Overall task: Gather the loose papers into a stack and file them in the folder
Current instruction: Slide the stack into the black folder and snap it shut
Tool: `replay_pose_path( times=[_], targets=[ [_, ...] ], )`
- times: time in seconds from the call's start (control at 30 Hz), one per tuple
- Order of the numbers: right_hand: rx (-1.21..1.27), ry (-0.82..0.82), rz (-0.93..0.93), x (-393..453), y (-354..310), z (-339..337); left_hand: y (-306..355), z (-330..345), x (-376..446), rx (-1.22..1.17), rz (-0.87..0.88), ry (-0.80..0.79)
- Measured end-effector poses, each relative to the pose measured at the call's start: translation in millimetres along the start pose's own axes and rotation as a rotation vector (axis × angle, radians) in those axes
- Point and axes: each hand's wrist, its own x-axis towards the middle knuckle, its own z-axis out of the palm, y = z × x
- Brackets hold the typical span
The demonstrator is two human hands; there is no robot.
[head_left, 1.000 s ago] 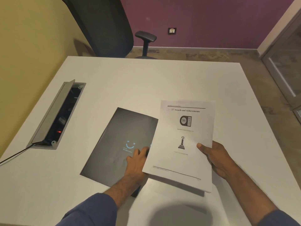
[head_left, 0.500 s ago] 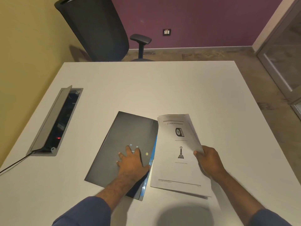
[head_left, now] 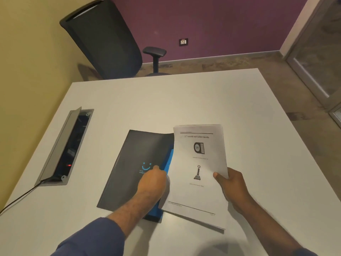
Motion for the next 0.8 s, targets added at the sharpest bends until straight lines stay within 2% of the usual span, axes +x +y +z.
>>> replay_pose_path(
  times=[0.13, 0.23, 0.3, 0.47, 0.63, 0.8],
  targets=[
    [0.082, -0.183, 0.076, 1.0, -15.6, -8.7, -0.3, -18.3, -1.3, 0.086, -0.067, 0.071],
    [0.165, -0.324, 0.158, 3.0, -29.2, -18.0, -2.4, -32.1, -5.1, 0.029, -0.096, 0.153],
    [0.135, -0.37, 0.185, 4.1, -39.1, -24.3, -3.3, -40.1, -9.3, -0.01, -0.105, 0.195],
    [-0.004, -0.34, 0.168, 7.3, -59.7, -30.4, -3.2, -52.7, -20.4, -0.147, -0.124, 0.205],
    [-0.151, -0.386, 0.12, 20.8, -91.3, -24.7, 7.6, -54.9, -26.1, -0.206, -0.044, 0.138],
    [-0.148, -0.289, 0.108, 37.3, -112.9, -14.6, 13.4, -61.2, -37.7, -0.188, 0.037, 0.119]
  ],
)
